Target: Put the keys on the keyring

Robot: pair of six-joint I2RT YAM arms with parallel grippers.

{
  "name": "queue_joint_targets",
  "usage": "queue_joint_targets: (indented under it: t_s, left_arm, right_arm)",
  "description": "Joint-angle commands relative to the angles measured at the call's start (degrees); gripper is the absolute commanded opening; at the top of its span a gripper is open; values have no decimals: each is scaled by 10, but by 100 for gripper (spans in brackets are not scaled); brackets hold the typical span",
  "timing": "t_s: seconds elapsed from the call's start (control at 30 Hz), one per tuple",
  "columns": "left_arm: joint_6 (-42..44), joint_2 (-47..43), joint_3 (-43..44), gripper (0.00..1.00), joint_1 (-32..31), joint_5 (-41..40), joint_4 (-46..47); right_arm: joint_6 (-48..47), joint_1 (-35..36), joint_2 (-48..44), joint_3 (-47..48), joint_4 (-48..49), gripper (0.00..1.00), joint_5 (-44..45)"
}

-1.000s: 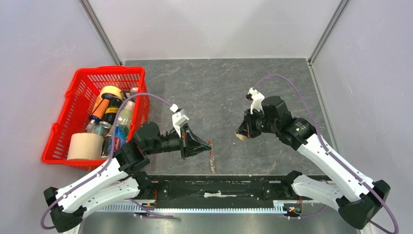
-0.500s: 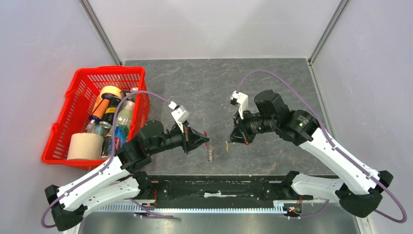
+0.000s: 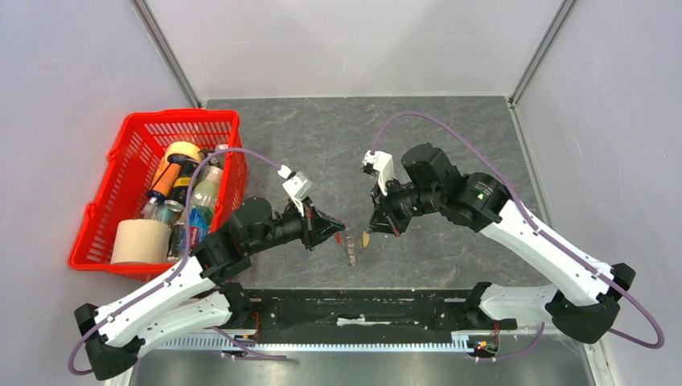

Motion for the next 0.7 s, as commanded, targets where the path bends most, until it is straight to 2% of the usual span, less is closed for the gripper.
queue_joint_targets:
  t_s: [0.0, 0.67]
  left_arm:
    - [16, 0, 27, 2, -1, 10, 24]
    - [6, 18, 27, 2, -1, 49, 42]
  right_arm:
    - [-26, 3, 7, 31, 9, 0, 3]
    - [-36, 12, 29, 25, 67, 0, -39]
